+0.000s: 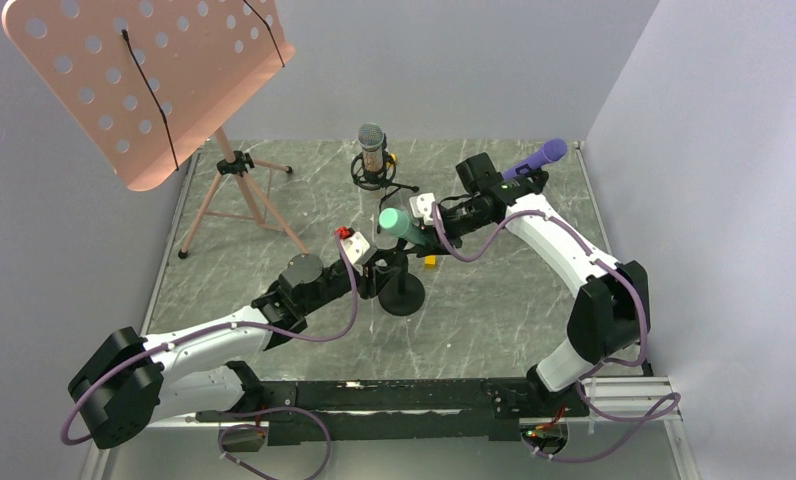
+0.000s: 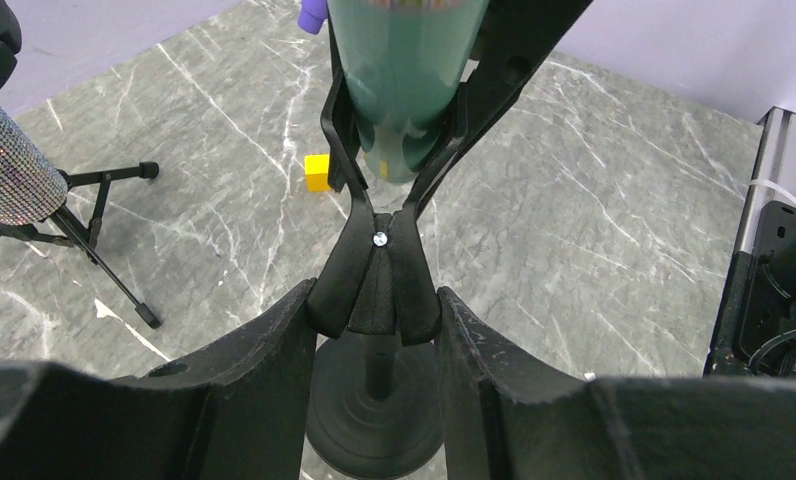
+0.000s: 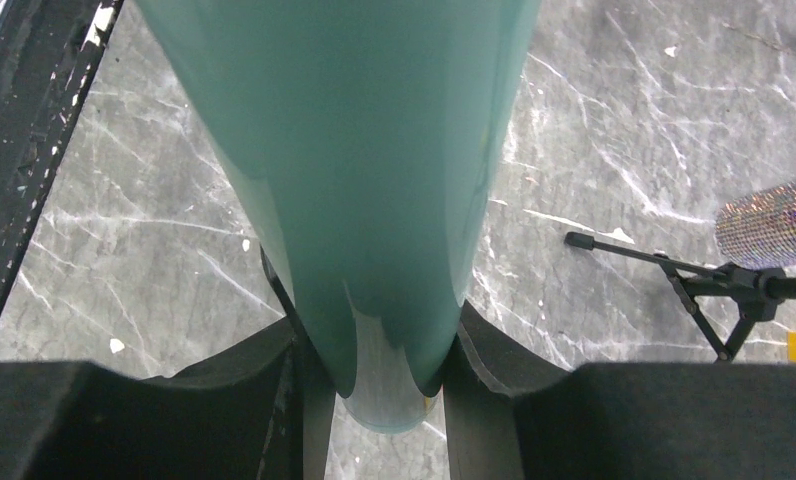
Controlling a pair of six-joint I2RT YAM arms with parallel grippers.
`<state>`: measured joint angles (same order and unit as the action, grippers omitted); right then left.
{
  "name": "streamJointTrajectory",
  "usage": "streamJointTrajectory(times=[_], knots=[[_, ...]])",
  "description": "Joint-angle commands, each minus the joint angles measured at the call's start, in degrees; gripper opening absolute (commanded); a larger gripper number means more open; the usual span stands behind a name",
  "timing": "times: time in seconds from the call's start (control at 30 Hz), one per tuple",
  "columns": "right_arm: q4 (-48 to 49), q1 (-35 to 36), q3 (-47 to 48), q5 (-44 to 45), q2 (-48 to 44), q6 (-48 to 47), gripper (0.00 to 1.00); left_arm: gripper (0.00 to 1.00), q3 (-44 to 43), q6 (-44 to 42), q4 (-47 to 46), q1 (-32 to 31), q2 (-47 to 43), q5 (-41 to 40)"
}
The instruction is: Attach the microphones to the stand
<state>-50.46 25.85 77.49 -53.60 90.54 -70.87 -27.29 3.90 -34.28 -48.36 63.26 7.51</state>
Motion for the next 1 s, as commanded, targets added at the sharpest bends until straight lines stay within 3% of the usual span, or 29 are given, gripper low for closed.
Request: streamJointTrajectory(times=[0.0,0.43,0.83,0.97], knots=[[-1.4,2.9,0.1,1.8,0.3,-2.5,0.20,0.05,-1.0,0.2,-0.9,0.2,-0.4,2.0],[-6.7,6.2,1.4,9.1,1.6,-5.5,0.21,0.05,-1.0,0.5,-0.9,0.4,-0.7,2.6],[-12.1,6.6,3.3,5.8,4.6,-6.8,0.22,0.08,-0.5,1.9,-2.6,0.3,-0.1,2.4],[-12.8,6.5,4.0,4.0,5.7,-6.0,0.29,0.13,-0.2,2.7,-3.2,0.3,0.1,2.2]])
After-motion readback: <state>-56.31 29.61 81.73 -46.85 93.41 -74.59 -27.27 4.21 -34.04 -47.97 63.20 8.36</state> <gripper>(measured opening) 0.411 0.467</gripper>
